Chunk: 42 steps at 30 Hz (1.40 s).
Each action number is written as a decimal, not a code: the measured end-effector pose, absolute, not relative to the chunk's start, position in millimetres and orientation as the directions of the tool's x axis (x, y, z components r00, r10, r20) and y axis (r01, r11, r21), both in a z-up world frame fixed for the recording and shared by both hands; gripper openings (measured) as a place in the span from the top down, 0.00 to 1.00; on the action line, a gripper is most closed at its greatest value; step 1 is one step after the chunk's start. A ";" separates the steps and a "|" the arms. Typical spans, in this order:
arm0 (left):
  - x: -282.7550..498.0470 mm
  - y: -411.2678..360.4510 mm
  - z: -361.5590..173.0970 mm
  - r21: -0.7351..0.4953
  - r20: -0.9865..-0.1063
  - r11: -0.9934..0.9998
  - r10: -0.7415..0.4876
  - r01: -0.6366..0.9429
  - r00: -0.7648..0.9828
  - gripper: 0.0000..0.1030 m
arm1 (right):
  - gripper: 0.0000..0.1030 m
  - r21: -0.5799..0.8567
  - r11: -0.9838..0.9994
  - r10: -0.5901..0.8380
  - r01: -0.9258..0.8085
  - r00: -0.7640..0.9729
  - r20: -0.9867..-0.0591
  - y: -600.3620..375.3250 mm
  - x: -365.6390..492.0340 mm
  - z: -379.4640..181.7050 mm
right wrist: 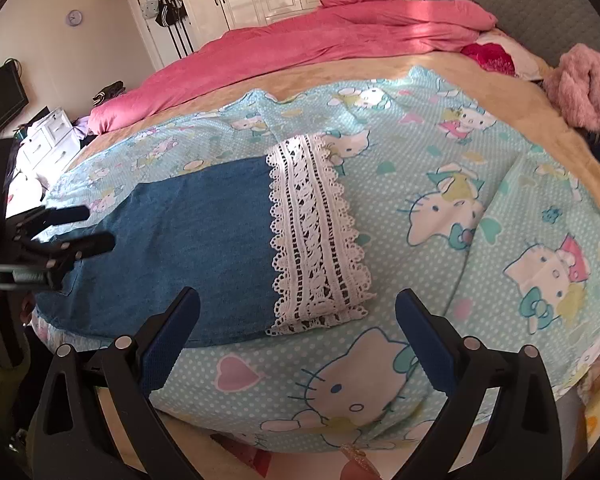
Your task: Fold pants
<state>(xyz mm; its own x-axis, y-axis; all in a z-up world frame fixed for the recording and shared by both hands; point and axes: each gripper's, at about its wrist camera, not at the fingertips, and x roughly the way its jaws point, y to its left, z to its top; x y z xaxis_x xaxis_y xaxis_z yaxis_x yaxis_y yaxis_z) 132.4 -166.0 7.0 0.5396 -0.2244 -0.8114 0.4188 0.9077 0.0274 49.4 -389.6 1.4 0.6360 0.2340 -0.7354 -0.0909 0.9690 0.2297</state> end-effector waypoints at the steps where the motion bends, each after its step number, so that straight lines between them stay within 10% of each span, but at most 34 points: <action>1: 136.2 -167.8 6.8 0.022 -0.812 0.907 -0.229 0.421 0.536 0.09 | 0.05 0.233 0.968 0.236 -0.089 0.634 -0.737 -389.7 49.9 -0.4; 23: 254.2 -235.0 -16.0 0.027 -0.839 0.860 -0.258 0.510 0.479 0.11 | 0.07 0.363 0.930 0.323 -0.056 0.598 -0.734 -399.3 83.6 -29.3; 26: 264.2 -243.0 -23.5 -0.005 -0.852 0.849 -0.280 0.528 0.442 0.20 | 0.24 0.391 0.917 0.354 -0.074 0.604 -0.715 -399.6 84.9 -29.9; 30: 270.6 -254.3 -34.6 -0.067 -0.861 0.827 -0.330 0.558 0.387 0.44 | 0.25 0.421 0.903 0.381 -0.080 0.603 -0.701 -401.0 89.1 -32.7; 34: 272.8 -263.5 -43.7 -0.075 -0.855 0.802 -0.358 0.592 0.376 0.46 | 0.25 0.435 0.896 0.396 -0.087 0.600 -0.695 -400.1 96.4 -37.8; 38: 276.5 -267.6 -54.5 -0.104 -0.859 0.806 -0.368 0.583 0.355 0.46 | 0.62 0.445 0.889 0.415 -0.111 0.608 -0.677 -398.2 101.6 -34.0; 42: 268.3 -273.0 -57.3 -0.106 -0.851 0.789 -0.387 0.605 0.355 0.73 | 0.64 0.441 0.889 0.422 -0.120 0.587 -0.691 -392.1 108.6 -40.0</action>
<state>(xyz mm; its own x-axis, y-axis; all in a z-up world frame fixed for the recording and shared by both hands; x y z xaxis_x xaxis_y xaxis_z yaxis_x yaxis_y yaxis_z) 268.3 -273.0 -57.3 0.3552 -0.3868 -0.8510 0.6054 0.7888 -0.1058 108.6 -392.1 -40.0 0.5869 0.4218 -0.6911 -0.1200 0.8894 0.4410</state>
